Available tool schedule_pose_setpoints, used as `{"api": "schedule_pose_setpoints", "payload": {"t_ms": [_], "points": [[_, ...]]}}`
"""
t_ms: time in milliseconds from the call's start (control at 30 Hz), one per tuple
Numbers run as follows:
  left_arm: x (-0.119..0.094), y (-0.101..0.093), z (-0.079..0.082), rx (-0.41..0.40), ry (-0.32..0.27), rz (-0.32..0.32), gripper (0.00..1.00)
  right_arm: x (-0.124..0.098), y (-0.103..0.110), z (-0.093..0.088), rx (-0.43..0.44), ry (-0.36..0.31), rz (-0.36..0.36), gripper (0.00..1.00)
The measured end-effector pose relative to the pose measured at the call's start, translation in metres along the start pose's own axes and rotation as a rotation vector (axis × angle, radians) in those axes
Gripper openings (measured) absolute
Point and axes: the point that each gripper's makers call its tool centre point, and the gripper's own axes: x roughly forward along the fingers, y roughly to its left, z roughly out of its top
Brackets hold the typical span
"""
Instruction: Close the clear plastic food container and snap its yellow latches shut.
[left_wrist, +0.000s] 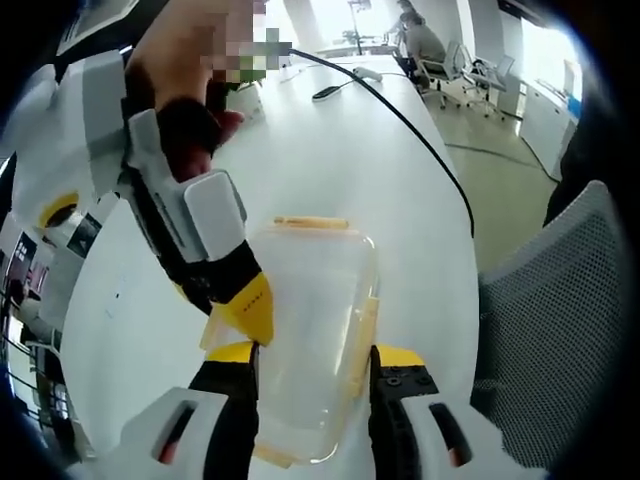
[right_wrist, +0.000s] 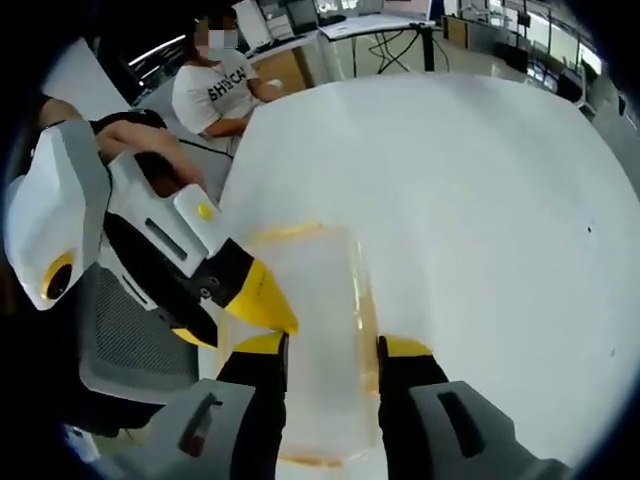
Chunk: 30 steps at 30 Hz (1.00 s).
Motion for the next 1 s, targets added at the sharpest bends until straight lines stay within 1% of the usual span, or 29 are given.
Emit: {"api": "schedule_pose_setpoints", "payload": {"t_ms": [33, 100, 133, 233, 267, 367, 467, 567, 600, 633, 667, 733, 767, 800, 833, 900, 967, 1000], "points": [[0.0, -0.001, 0.002, -0.057, -0.007, -0.016, 0.38, -0.001, 0.0, 0.0, -0.001, -0.007, -0.009, 0.33], [-0.001, 0.001, 0.004, -0.088, -0.007, -0.036, 0.39, -0.002, 0.0, 0.001, -0.033, -0.018, -0.035, 0.32], [-0.002, 0.002, 0.002, -0.089, 0.002, -0.041, 0.39, -0.002, 0.001, 0.002, -0.042, -0.018, -0.042, 0.32], [-0.001, 0.001, 0.003, -0.056, 0.016, -0.049, 0.39, -0.003, 0.001, 0.003, -0.059, -0.016, -0.065, 0.32], [-0.001, 0.0, 0.002, -0.057, 0.017, -0.051, 0.39, -0.003, 0.001, 0.002, -0.081, -0.013, -0.08, 0.32], [-0.002, 0.001, 0.003, -0.081, 0.013, -0.066, 0.4, -0.004, 0.001, 0.002, -0.094, -0.027, -0.108, 0.32], [-0.004, -0.001, 0.004, -0.112, 0.003, -0.092, 0.43, -0.006, 0.002, 0.001, -0.104, -0.05, -0.129, 0.36], [-0.004, -0.004, 0.004, -0.11, 0.0, -0.102, 0.46, -0.011, -0.003, -0.004, -0.088, -0.073, -0.162, 0.39], [-0.004, -0.006, 0.004, -0.105, 0.0, -0.105, 0.47, -0.013, -0.004, -0.005, -0.075, -0.084, -0.172, 0.41], [-0.004, -0.007, 0.004, -0.102, 0.001, -0.108, 0.48, -0.016, -0.006, -0.004, -0.06, -0.123, -0.189, 0.44], [-0.005, -0.006, 0.003, -0.104, 0.004, -0.098, 0.49, -0.017, -0.006, -0.002, -0.049, -0.147, -0.195, 0.46], [-0.006, -0.005, 0.004, -0.119, -0.007, -0.081, 0.55, -0.018, -0.001, -0.002, -0.001, -0.197, -0.175, 0.53], [-0.007, -0.005, 0.004, -0.128, -0.006, -0.084, 0.58, -0.018, 0.001, -0.002, 0.014, -0.211, -0.168, 0.56], [-0.008, -0.005, 0.004, -0.139, -0.006, -0.087, 0.6, -0.019, 0.003, -0.003, 0.01, -0.222, -0.167, 0.61], [-0.009, -0.005, 0.005, -0.152, -0.011, -0.092, 0.66, -0.02, 0.005, -0.002, -0.002, -0.237, -0.175, 0.67], [-0.011, -0.006, 0.008, -0.148, -0.026, -0.099, 0.75, -0.02, 0.007, -0.003, -0.035, -0.247, -0.192, 0.77], [-0.012, -0.009, 0.008, -0.116, -0.027, -0.123, 0.84, -0.021, 0.012, -0.009, -0.071, -0.233, -0.193, 0.81], [-0.012, -0.009, 0.007, -0.112, -0.024, -0.123, 0.88, -0.021, 0.014, -0.009, -0.083, -0.233, -0.196, 0.85]]}}
